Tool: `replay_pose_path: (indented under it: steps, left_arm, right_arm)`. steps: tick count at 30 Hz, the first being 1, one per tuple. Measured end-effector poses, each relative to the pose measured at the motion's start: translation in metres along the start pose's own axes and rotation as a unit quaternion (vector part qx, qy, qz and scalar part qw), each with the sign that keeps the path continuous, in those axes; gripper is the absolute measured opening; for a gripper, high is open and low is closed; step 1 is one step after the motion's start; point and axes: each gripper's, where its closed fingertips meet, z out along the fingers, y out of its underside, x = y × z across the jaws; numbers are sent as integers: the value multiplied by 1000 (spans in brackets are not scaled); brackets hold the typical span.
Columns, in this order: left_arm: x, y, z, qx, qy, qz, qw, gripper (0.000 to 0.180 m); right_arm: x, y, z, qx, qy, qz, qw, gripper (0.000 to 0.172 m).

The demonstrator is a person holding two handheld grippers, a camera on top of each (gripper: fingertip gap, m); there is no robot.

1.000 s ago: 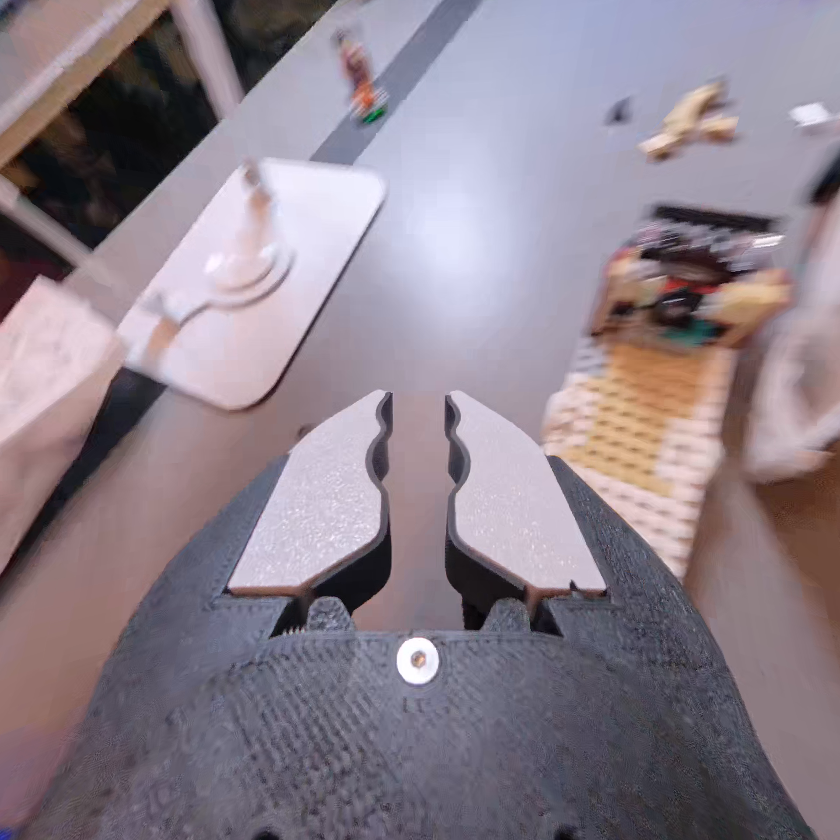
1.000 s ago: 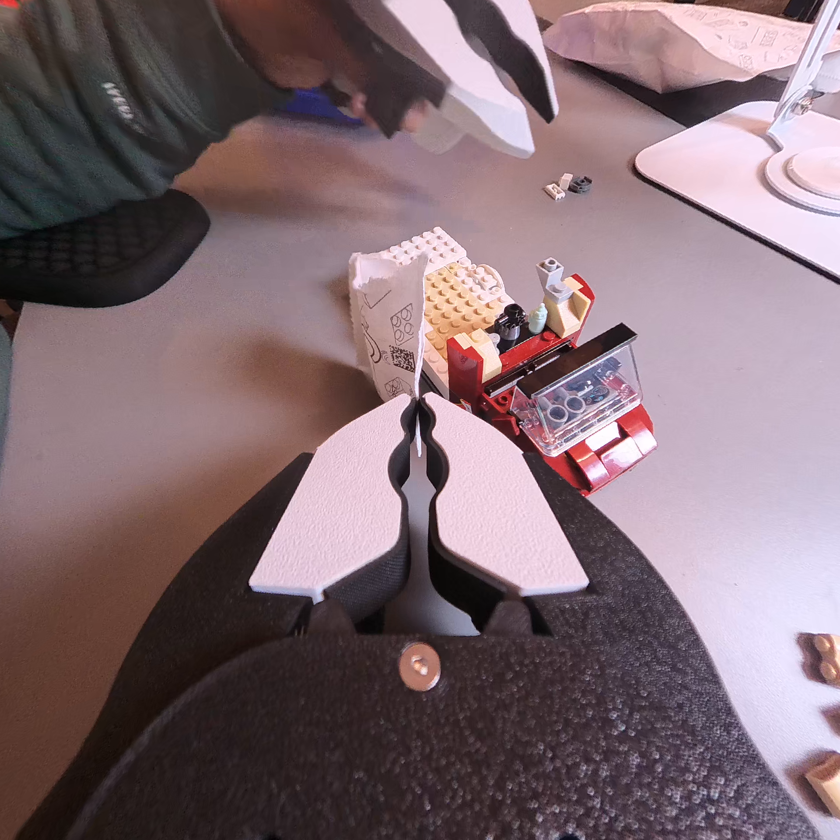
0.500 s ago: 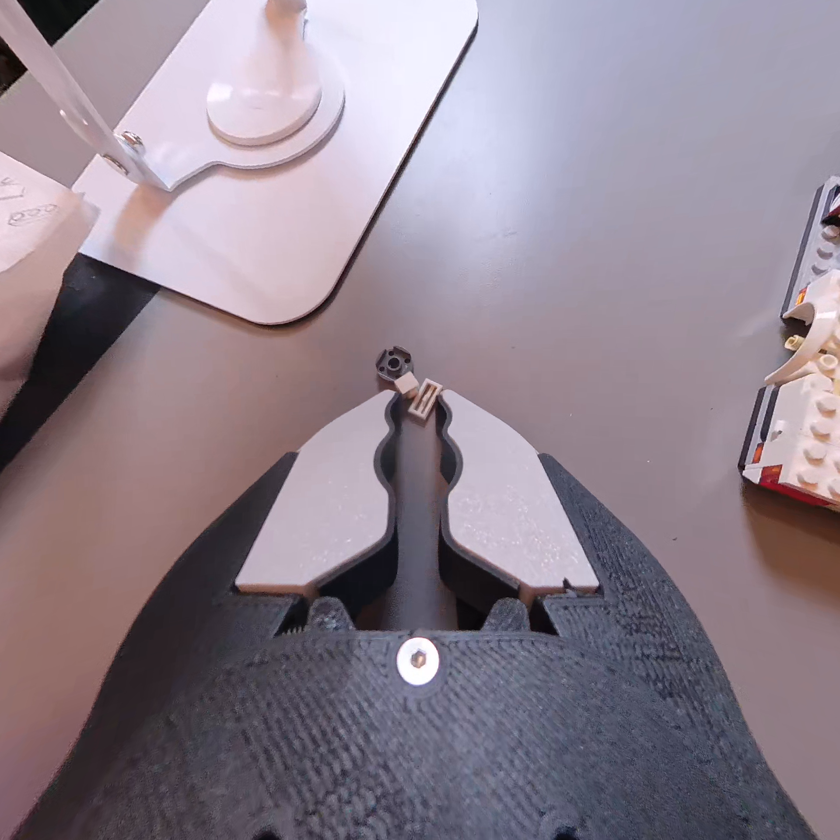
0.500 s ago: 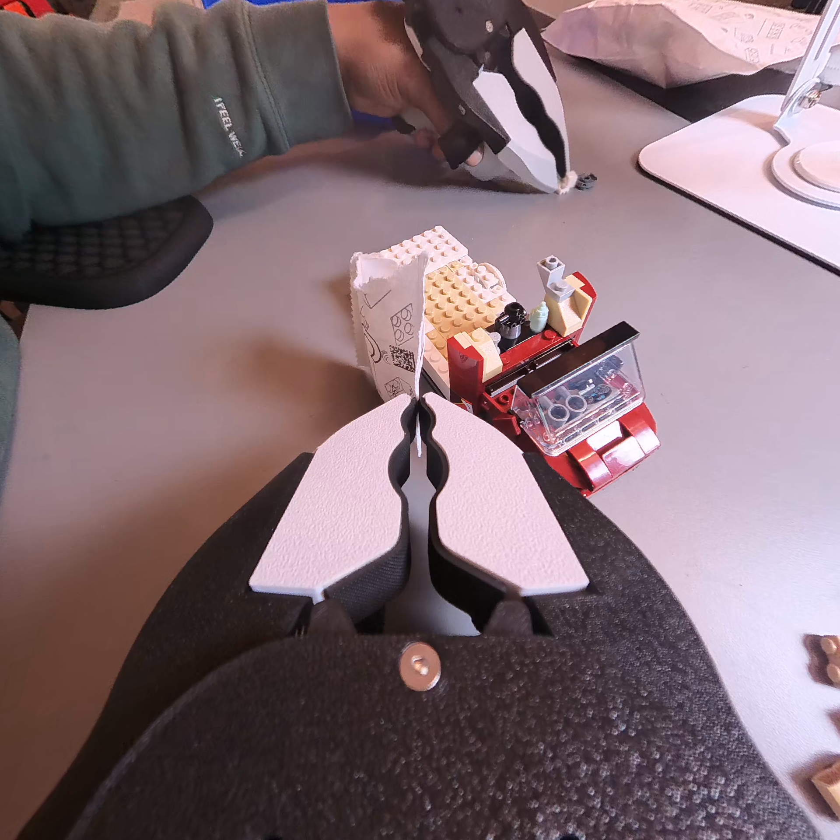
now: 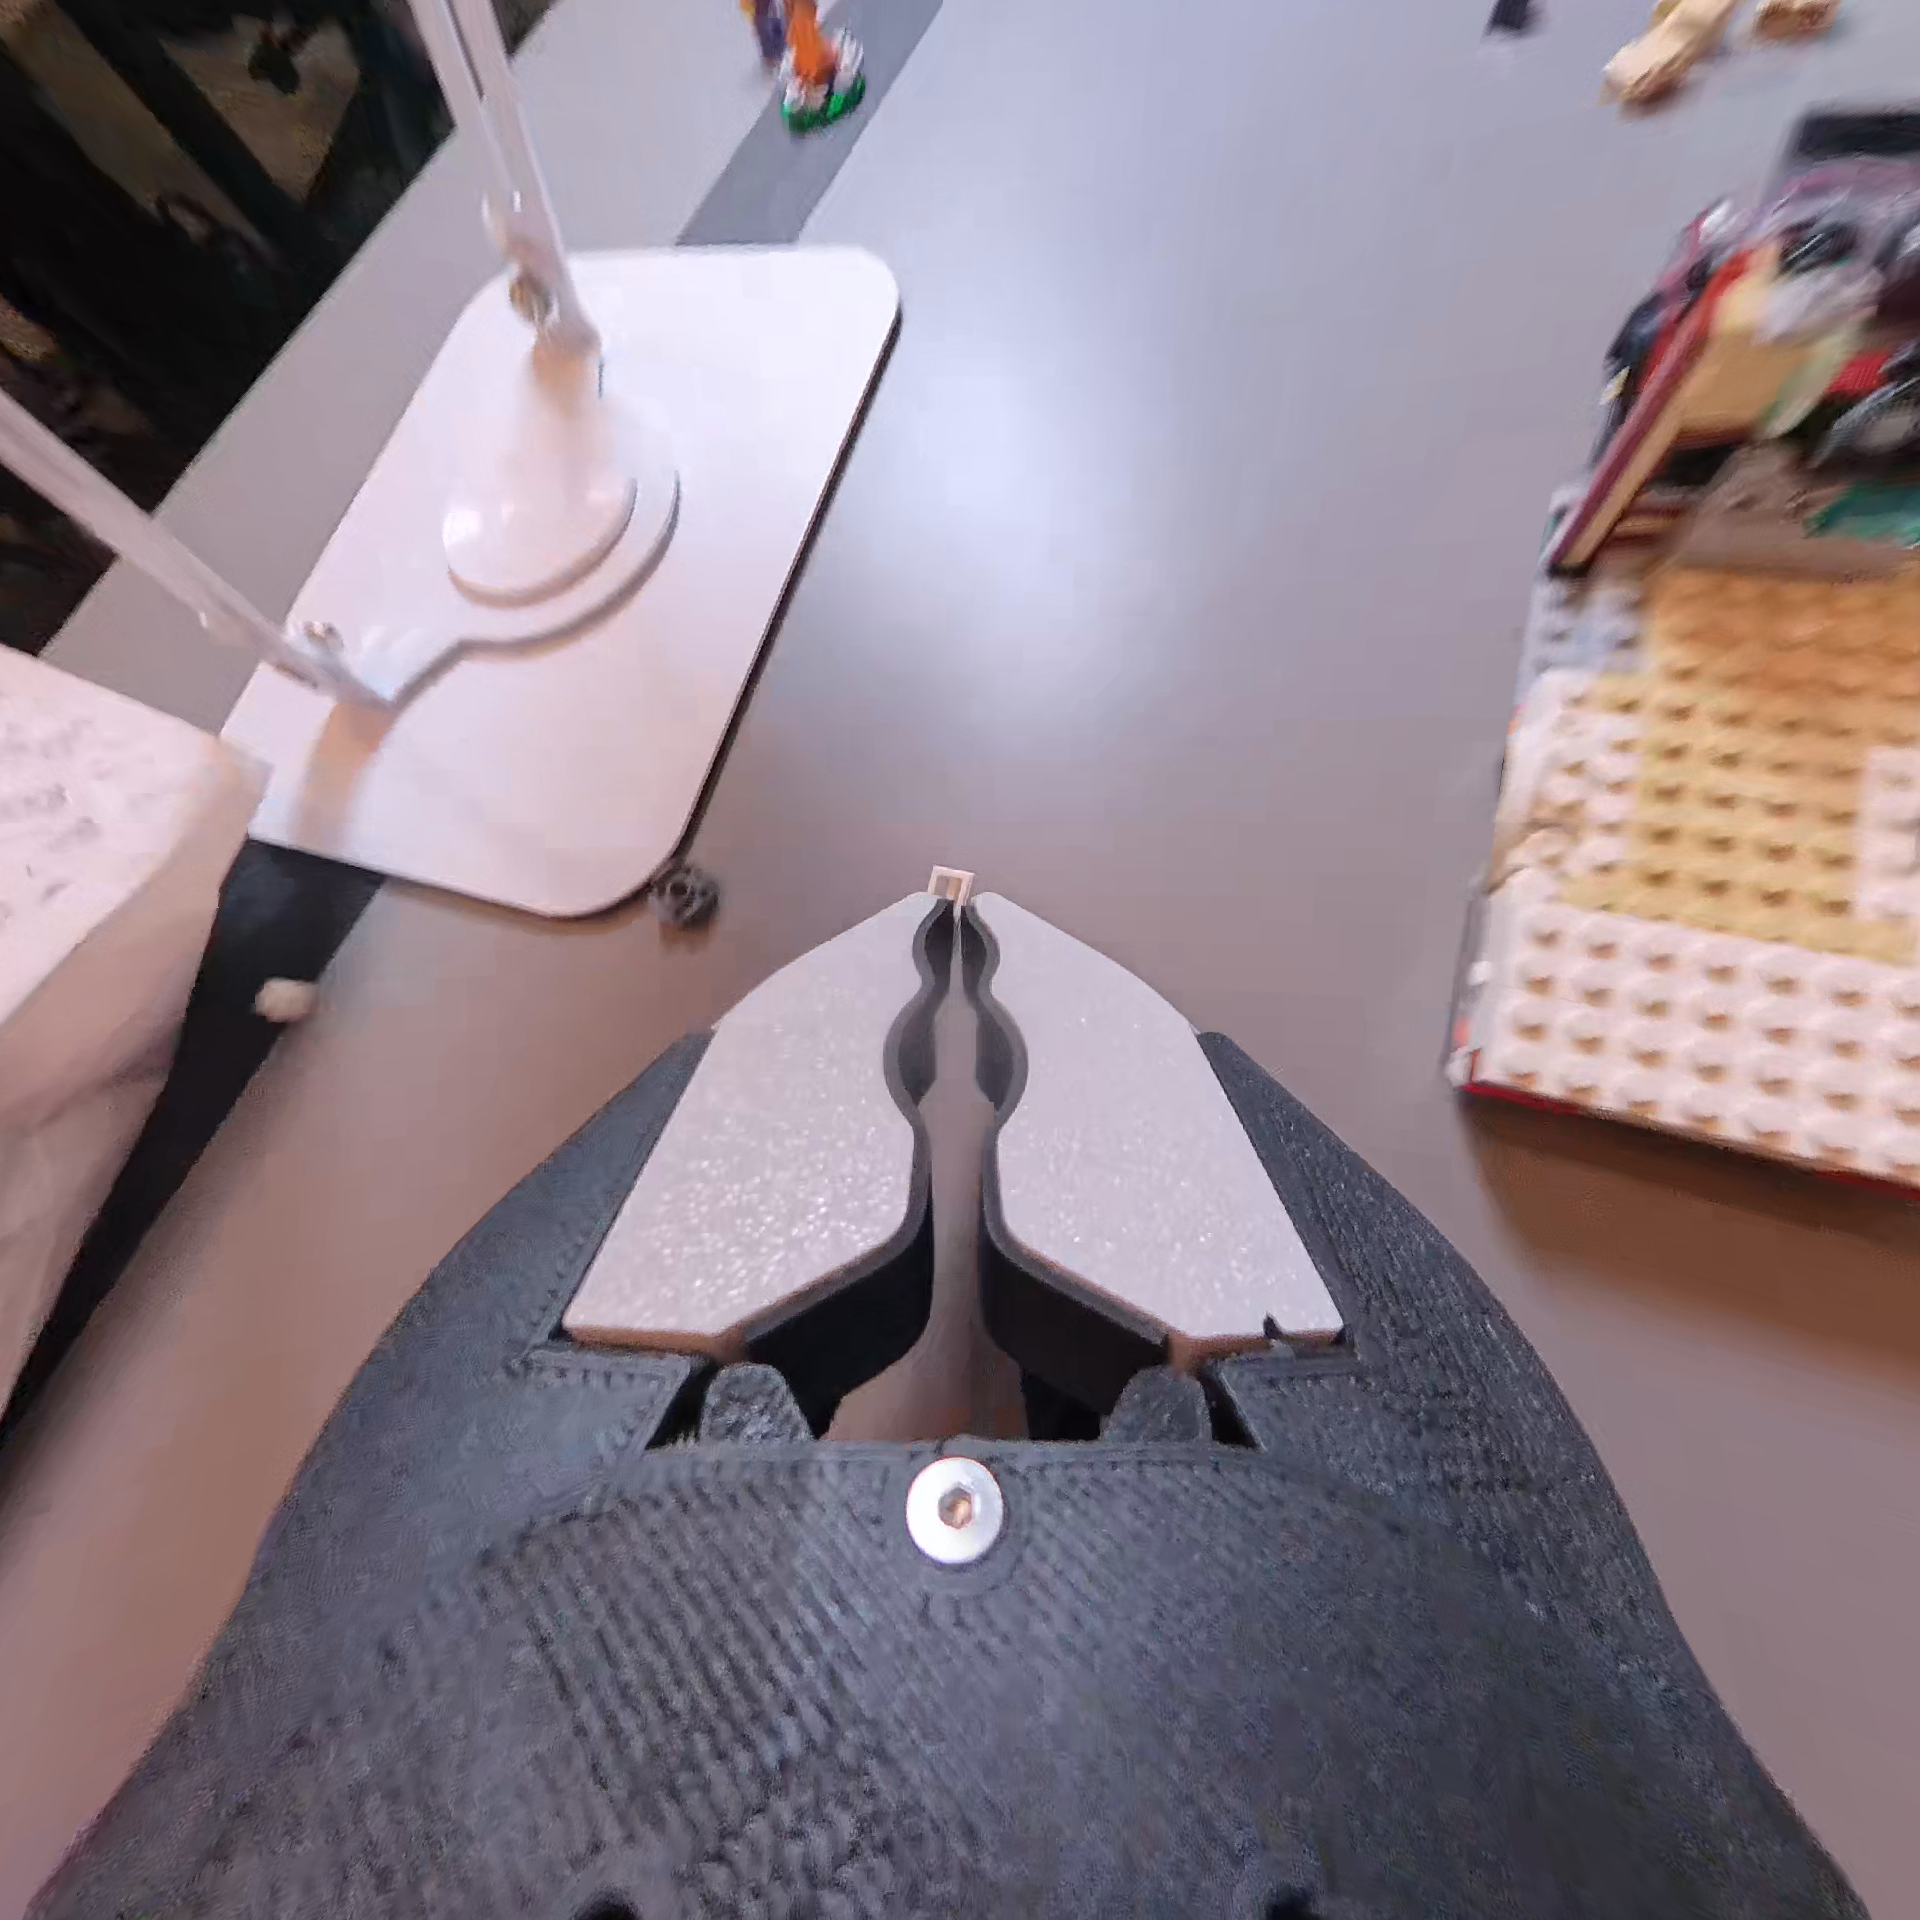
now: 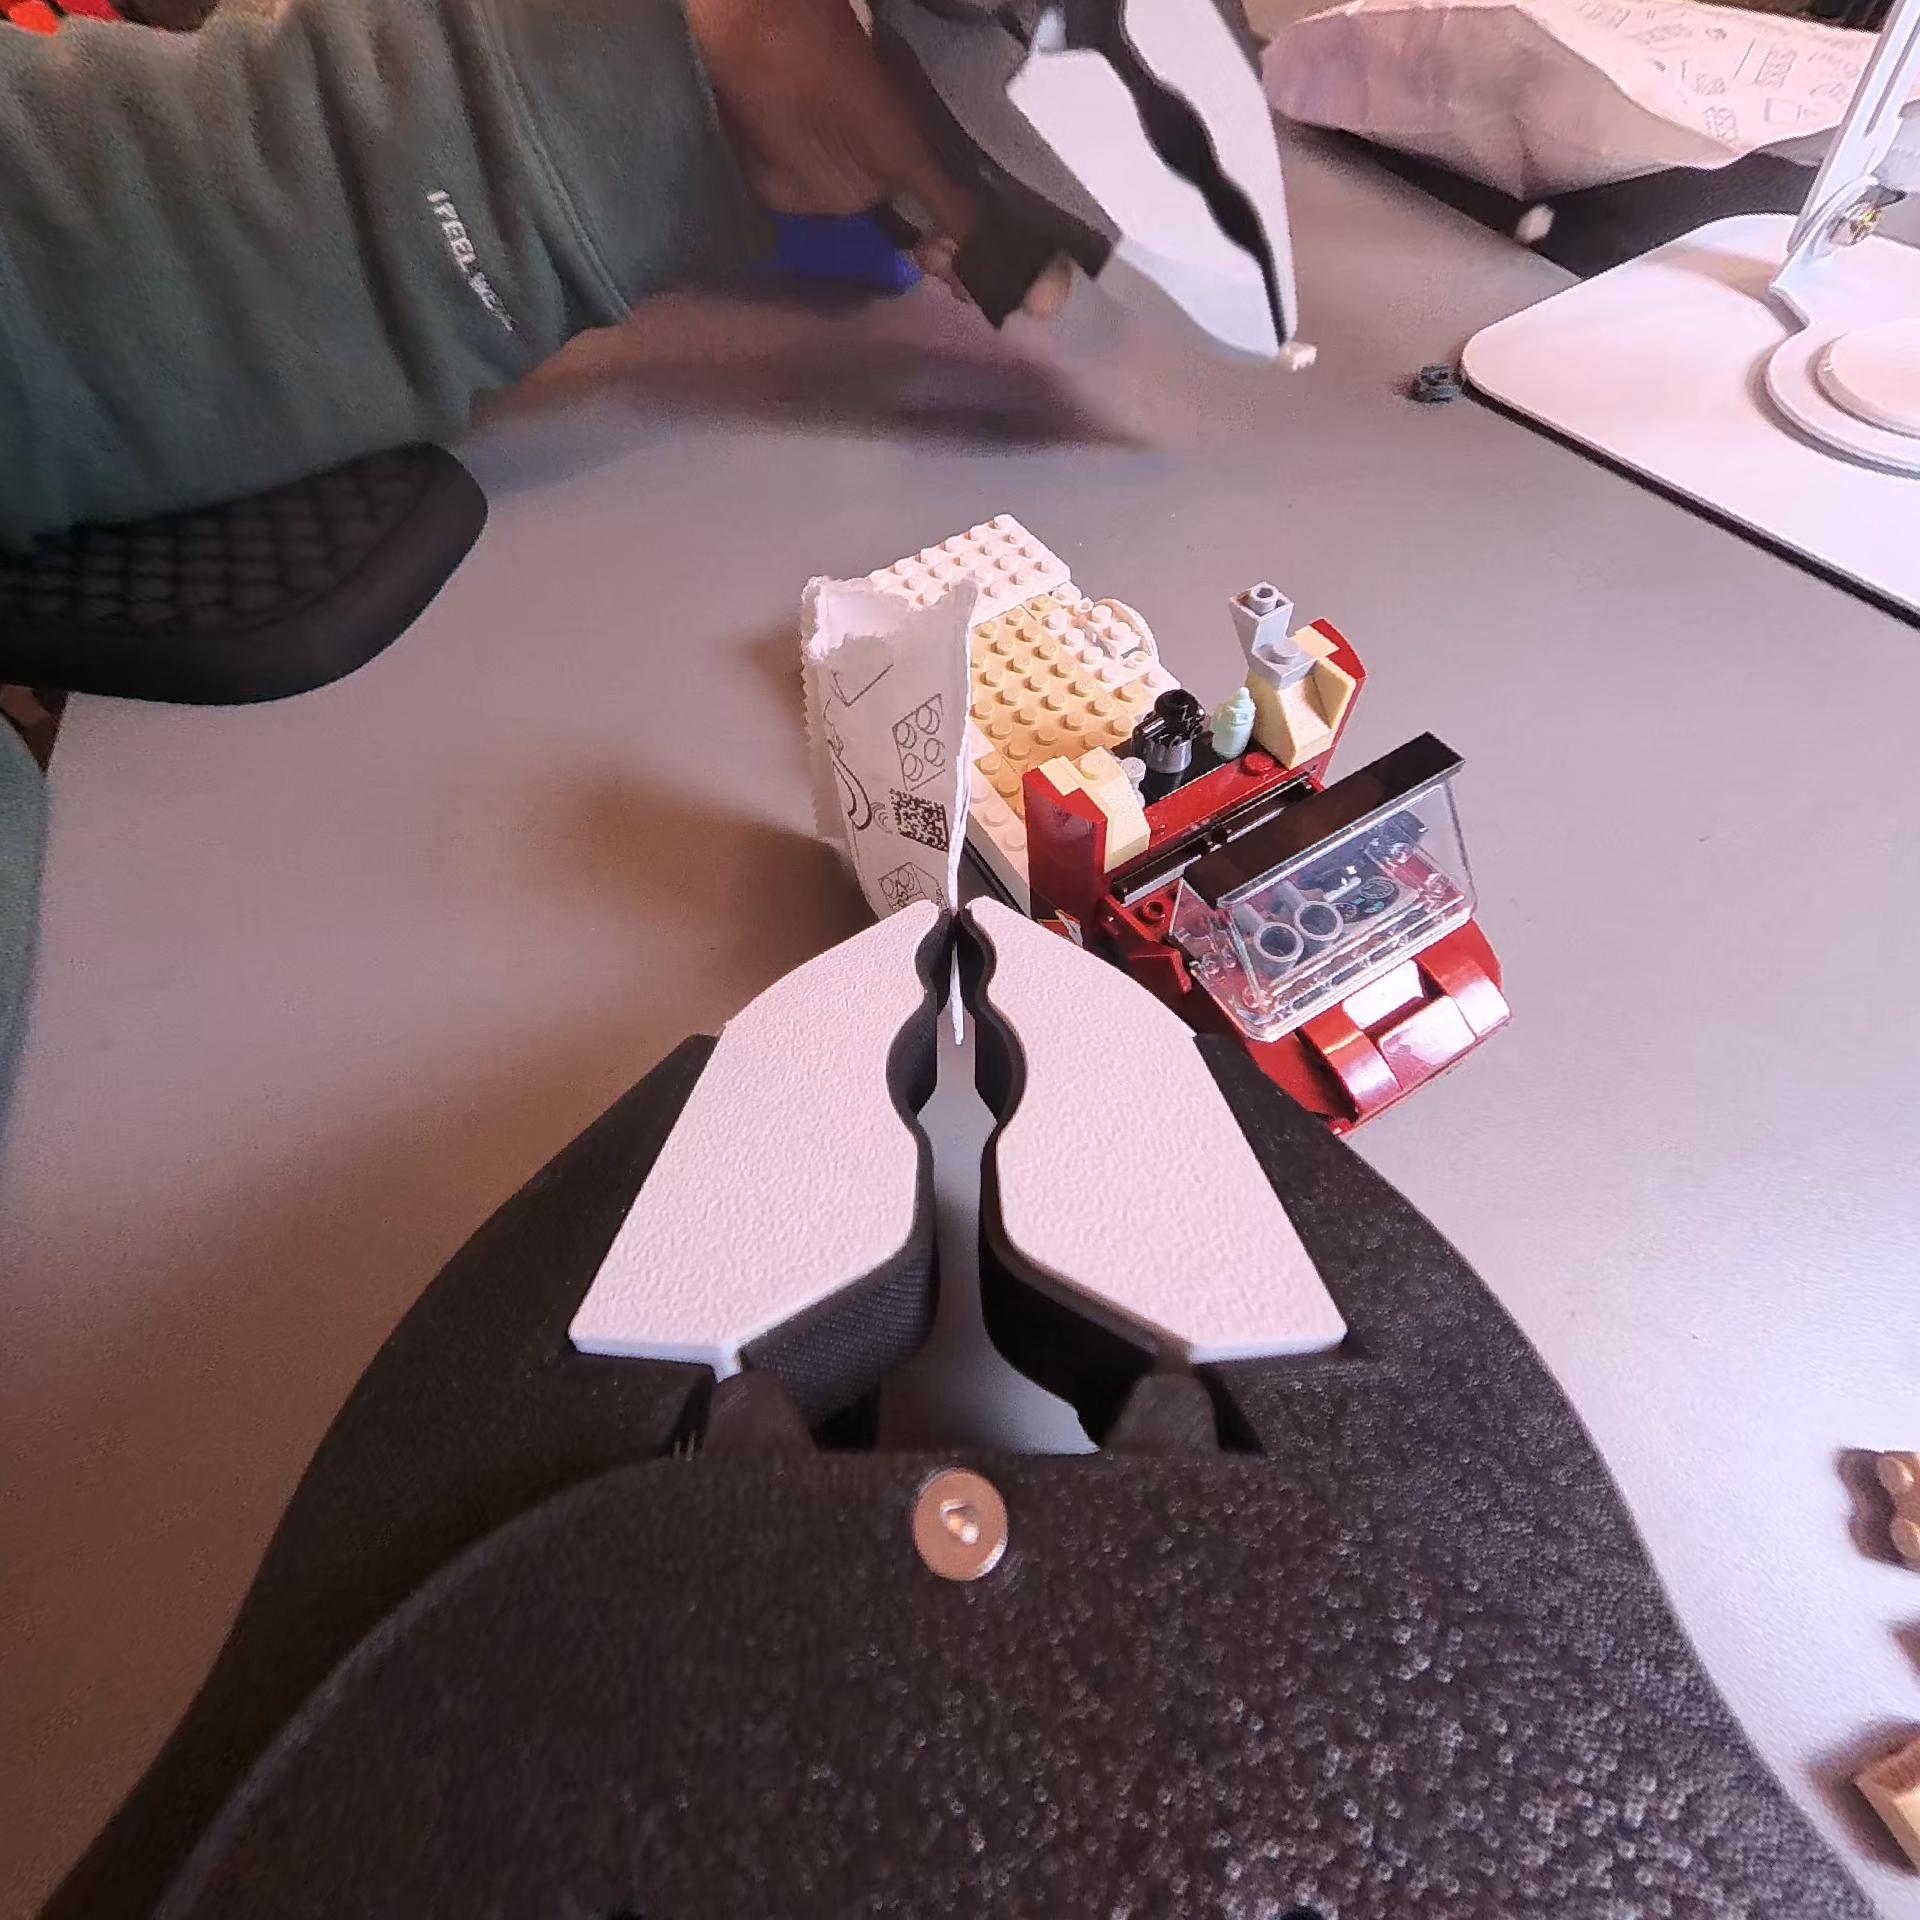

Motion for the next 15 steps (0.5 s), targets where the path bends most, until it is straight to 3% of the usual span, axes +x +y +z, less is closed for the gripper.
replay_pose_path:
  steps: [3, 7, 11, 15]
  left_arm:
    - [28, -42, -16, 67, 37, 16, 997, 1]
    - [95, -81, -34, 116, 138, 66, 981, 1]
    - [145, -87, -38, 102, 198, 121, 967, 1]
    - [167, -77, -31, 72, 224, 146, 961, 2]
  right_arm:
    - [0, 0, 0, 0, 1, -1, 1000, 1]
    - [0, 0, 0, 1, 2, -1, 1000, 1]
    - [0, 0, 0, 0, 3, -4, 1000, 1]
    - [0, 0, 0, 0, 4, -6, 1000, 1]
